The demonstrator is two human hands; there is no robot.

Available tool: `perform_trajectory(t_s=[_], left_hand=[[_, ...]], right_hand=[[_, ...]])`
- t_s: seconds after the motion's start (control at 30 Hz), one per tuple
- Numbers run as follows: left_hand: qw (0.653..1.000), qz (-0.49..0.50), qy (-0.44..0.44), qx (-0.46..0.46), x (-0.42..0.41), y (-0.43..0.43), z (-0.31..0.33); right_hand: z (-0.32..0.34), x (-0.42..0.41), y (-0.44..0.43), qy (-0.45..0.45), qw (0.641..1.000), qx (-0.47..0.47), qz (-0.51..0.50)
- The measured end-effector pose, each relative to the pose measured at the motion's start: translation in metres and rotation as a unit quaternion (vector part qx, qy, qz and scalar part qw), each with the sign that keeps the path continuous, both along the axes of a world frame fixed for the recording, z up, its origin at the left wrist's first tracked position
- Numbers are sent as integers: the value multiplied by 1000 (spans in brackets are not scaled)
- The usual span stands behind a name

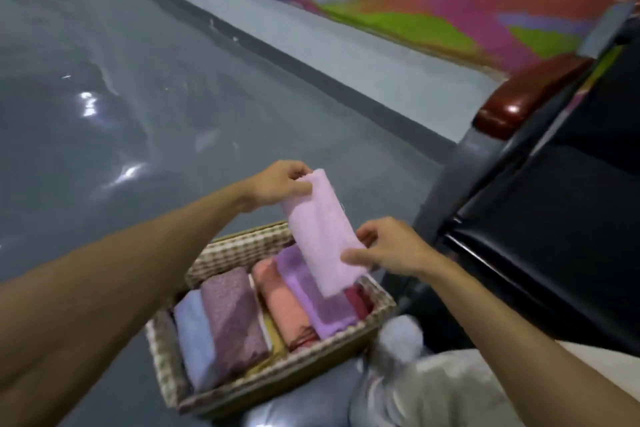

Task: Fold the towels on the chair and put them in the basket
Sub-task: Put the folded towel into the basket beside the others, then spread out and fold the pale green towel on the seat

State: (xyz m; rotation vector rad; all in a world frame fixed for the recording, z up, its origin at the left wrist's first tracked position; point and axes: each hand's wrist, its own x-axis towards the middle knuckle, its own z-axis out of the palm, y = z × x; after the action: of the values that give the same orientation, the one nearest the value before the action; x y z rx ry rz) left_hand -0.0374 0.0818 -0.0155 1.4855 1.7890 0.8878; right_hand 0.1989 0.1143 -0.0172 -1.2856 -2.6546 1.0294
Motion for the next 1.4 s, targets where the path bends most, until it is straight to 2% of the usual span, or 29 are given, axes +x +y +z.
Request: perform_trajectory(t_s=[0.13,0.3,0.53,0.73,0.9,1.0,1.1,1.23,1.4], left_hand=[[992,-6,73,-106,-58,-55,-59],[976,7,128,-174,-95,-104,-121],[987,35,99,-125,-46,-93,-192],[980,71,130,-130,-38,-84,-210],[969,28,220,-109,-38,-78,-178],[974,-17,218,-60,-26,-61,-135],[979,-75,191,-4,10,-33,-82],[974,-136,172,63,91,18,-19],[948,-266,140,104,239,69,49]], right_hand=[[-63,-62,-44,5,993,-104,54],[-118,-101,-83,-46,987,-124,88],[-173,-90,-85,-175,983,-13,51],[-185,-93,-89,-190,980,44,44],[-159,-88,-79,-180,982,30,55],[-119,-73,-62,-156,985,56,46],[-64,-41,-38,-131,983,129,27],[17,48,-3,-120,970,204,-54],[79,216,11,-136,940,230,-213]])
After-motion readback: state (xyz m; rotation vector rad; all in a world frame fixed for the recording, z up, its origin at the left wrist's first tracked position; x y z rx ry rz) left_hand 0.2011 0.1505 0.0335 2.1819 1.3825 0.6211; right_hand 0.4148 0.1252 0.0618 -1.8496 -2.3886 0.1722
